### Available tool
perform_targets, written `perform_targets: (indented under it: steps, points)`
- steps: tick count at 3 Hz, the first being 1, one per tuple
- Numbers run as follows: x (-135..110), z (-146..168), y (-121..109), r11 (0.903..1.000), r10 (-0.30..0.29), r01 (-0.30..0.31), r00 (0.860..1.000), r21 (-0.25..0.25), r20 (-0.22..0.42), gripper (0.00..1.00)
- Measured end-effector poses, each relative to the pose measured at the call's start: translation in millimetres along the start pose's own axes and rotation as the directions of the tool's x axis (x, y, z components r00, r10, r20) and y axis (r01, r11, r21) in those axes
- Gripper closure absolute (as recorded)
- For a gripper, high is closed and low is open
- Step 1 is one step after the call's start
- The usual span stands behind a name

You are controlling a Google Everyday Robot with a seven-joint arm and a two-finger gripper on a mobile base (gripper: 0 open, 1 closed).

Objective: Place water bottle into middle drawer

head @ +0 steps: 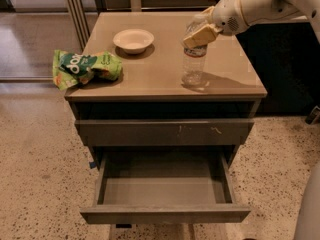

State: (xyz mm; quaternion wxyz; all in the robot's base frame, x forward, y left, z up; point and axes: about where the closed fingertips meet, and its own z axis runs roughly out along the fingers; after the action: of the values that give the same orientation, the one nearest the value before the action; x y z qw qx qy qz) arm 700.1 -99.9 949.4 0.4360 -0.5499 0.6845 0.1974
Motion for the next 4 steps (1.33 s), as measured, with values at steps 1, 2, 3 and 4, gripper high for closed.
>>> perform_targets:
  steps: [1, 2, 3, 4]
  points:
    - [0.0, 0.0, 0.0, 1.0, 0.0, 0.0, 1.0, 0.0, 0.0, 0.92]
    - [-4.8, -1.9, 6.4, 0.9998, -0.013, 0.013, 1.0, -0.013, 0.007, 1.0]
    - [-19.0, -14.6, 25.8, 0.998, -0.046, 0.048, 0.998, -0.04, 0.039, 1.0]
    - [-38.3, -36.6, 61.3, 0.9914, -0.084, 0.094, 0.991, -0.091, 0.104, 1.0]
